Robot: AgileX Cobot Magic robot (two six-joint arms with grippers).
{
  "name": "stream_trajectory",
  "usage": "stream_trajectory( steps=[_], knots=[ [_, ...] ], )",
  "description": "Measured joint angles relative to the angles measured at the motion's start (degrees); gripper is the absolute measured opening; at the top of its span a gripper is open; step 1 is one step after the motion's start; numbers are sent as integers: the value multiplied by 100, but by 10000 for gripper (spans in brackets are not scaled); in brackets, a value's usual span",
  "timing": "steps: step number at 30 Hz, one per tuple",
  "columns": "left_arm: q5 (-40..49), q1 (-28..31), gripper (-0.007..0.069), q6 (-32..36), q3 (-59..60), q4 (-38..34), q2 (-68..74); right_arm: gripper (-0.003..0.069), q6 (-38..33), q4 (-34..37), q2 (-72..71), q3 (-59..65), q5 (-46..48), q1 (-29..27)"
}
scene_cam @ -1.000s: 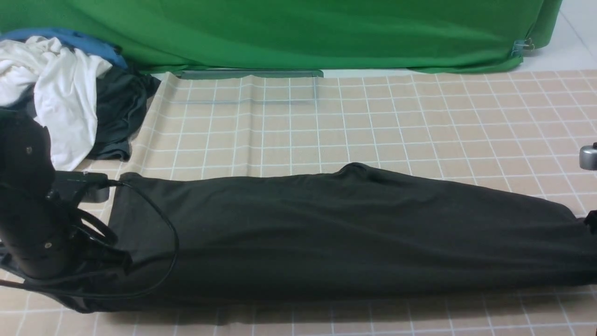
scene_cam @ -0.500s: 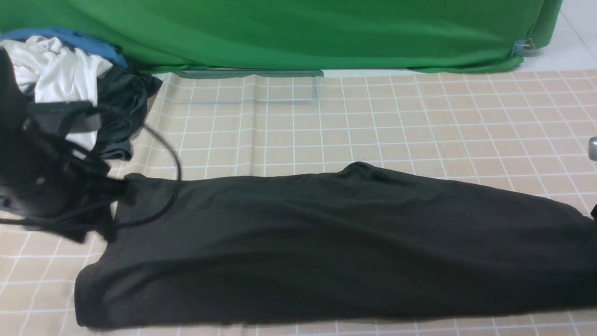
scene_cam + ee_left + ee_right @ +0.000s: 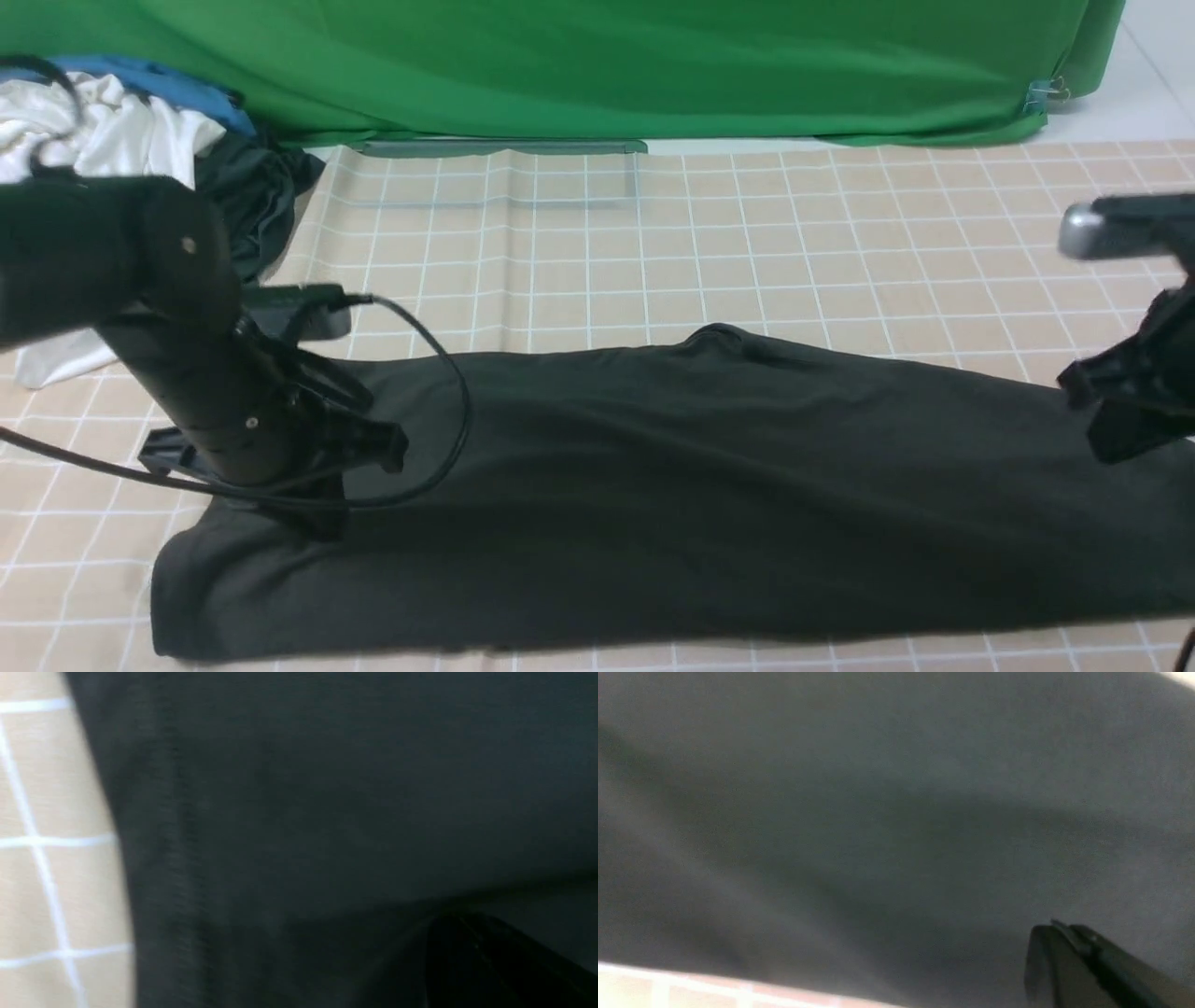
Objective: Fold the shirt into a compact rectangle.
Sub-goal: 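Pull the folded dark garment lengthwise by its ends to straighten it flat on the table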
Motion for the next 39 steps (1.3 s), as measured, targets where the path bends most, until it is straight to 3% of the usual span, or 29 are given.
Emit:
stream_trajectory(
  steps=[6,18,25,29,33,39],
  knots=[
    [-194,0,17,-347,36,417,325,53,764,-1020,709,0,-241,-304],
    [-974,73,18,-424,383,502,171,125,864,-996,1273,-16,-709,-1123],
    [-1076,99,18,-424,477,693,-225,134,799,-930,1220,-358,-461,-1140],
    [-982,127,18,-417,477,679,-742,129,357,-158,926,-533,-613,-748],
    [-846,127,18,-423,477,484,-1195,134,-729,1136,930,-888,-683,-14],
    [-732,127,18,-406,477,235,-1472,143,-1247,1539,1625,-1785,-660,1057]
  ],
)
